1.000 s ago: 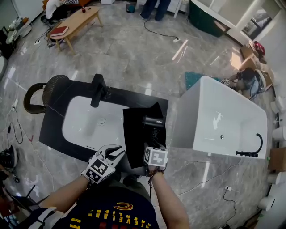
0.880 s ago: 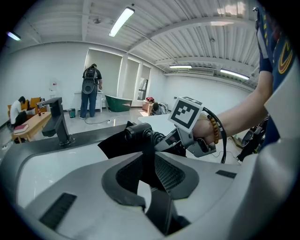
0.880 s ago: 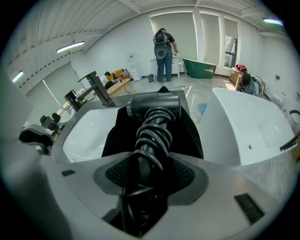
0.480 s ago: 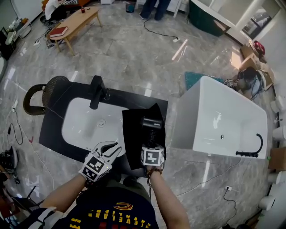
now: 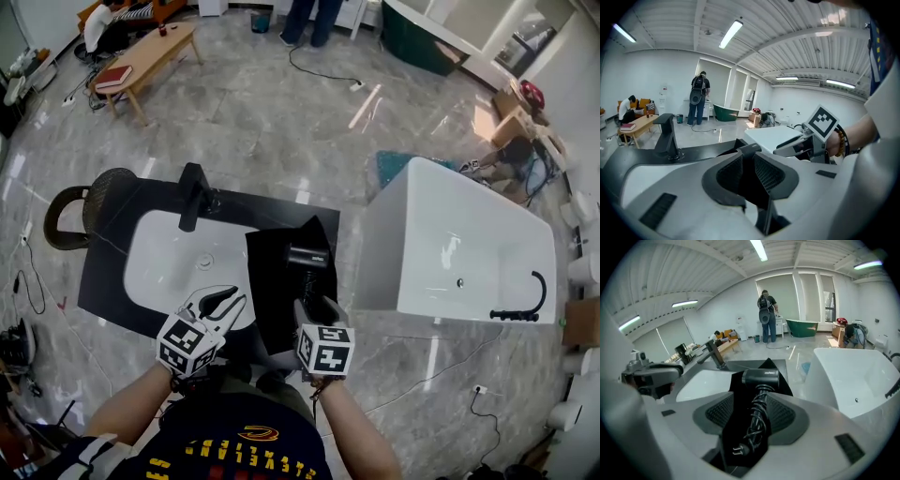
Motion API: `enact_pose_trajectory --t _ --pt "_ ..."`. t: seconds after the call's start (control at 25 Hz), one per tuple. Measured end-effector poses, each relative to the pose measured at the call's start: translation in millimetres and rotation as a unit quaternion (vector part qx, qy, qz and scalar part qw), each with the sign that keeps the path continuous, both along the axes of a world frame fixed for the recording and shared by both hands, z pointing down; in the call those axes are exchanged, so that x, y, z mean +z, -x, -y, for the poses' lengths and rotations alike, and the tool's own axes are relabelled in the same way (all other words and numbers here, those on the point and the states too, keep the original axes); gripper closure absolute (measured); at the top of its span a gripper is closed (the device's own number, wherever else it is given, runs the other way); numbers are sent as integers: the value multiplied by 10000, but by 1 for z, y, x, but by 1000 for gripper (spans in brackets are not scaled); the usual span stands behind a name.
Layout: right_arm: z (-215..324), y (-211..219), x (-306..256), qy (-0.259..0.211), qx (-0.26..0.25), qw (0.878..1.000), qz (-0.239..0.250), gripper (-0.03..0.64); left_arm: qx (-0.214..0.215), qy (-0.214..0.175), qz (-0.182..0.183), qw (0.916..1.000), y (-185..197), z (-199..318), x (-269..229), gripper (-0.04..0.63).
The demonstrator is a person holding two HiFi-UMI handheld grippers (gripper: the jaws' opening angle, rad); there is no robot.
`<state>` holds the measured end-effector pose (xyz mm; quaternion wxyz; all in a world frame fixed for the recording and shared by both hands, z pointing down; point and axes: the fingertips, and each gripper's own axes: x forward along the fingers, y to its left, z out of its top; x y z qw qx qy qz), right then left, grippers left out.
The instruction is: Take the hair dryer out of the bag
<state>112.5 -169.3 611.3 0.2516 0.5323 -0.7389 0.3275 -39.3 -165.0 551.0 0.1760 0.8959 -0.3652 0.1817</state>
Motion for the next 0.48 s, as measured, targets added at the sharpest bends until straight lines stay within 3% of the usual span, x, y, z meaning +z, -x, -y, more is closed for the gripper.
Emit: enact_pose_trajectory --t 0.16,0.28,0.48 --pt "-3 5 -48 -684 50 9965 482 396 -17 -149 -316 9994 -14 -1 -27 517" --pt "-5 10 -98 -1358 94 9865 910 397 -15 -365 -579 9977 -25 -2 -57 517" --pt "-14 24 -170 -2138 -279 9698 1135 397 123 -750 -1043 9916 -44 -9 -122 517"
